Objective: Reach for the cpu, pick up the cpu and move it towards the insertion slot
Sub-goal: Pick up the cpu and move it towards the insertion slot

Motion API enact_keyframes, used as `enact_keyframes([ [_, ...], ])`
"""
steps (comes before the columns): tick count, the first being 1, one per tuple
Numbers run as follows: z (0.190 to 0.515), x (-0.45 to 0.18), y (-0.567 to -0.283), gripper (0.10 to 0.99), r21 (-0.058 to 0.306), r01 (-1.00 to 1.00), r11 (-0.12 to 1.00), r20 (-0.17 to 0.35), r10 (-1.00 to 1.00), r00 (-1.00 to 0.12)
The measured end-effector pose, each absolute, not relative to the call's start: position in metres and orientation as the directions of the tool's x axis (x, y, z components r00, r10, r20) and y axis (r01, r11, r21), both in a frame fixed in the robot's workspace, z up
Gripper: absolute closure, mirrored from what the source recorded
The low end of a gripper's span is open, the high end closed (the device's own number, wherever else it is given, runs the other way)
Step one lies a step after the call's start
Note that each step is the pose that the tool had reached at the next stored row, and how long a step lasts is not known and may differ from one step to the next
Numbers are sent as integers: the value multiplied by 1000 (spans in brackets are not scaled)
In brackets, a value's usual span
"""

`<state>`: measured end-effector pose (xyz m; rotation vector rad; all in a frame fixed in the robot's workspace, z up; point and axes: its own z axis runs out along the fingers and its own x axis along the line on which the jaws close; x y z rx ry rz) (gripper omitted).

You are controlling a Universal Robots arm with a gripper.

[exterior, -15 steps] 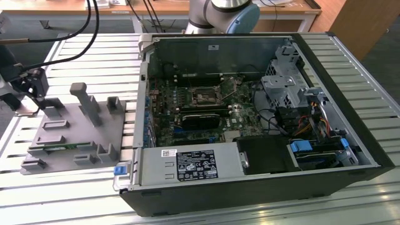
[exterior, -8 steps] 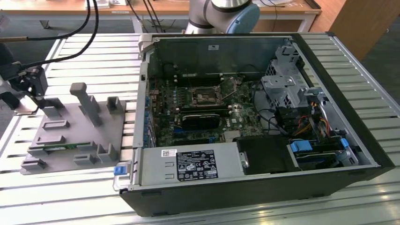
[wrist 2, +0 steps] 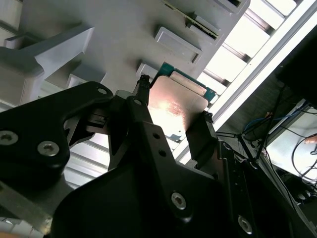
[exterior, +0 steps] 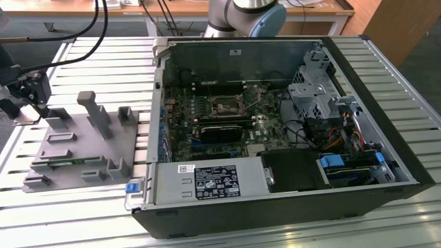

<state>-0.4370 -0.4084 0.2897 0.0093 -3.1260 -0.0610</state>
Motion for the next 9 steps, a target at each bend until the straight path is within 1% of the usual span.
enact_keyframes([
  [9, 302, -437, -408, 541, 36, -6, 999, 15, -6, -1000],
])
